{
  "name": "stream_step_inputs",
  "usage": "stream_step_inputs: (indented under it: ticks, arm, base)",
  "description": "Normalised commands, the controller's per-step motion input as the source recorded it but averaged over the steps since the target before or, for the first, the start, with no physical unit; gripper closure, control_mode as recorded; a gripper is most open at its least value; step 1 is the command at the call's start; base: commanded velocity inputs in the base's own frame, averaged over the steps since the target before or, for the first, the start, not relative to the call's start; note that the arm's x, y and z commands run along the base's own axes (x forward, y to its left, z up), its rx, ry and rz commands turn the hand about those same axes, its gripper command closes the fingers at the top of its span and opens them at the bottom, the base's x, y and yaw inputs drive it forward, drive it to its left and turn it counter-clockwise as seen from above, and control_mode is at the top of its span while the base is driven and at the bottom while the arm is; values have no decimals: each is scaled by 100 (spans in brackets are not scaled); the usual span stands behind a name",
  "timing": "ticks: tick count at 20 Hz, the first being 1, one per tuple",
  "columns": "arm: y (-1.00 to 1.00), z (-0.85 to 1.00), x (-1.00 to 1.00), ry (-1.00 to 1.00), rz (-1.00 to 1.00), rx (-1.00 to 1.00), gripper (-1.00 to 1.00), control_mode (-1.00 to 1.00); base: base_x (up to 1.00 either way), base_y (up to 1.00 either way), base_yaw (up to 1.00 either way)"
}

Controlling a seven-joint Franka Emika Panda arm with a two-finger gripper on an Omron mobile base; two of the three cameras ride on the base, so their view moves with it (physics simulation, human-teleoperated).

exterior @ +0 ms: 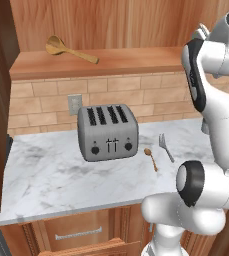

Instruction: Organize the utensils by type. Pick up the wooden spoons from the counter and place them in the open cabinet. Then pick up the metallic utensils from the counter and place them in the open drawer.

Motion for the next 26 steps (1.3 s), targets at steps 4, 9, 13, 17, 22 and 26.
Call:
stream_step_inputs:
  ticks: [4,9,13,17,22,26]
  arm:
    - [0,-14,-27,10,8,1,-100,-100]
    - [0,-25,-25,9,8,0,-100,-100]
    - [0,-37,-43,11,10,0,-100,-100]
    - [1,-43,-43,11,11,-1,-100,-100]
    - [8,-38,-31,14,13,-3,-100,-100]
    - [14,-38,-19,18,18,-2,-100,-100]
  base:
    - [0,0,0]
    - [0,0,0]
    - [0,0,0]
    - [0,0,0]
    - [0,0,0]
    - [0,0,0]
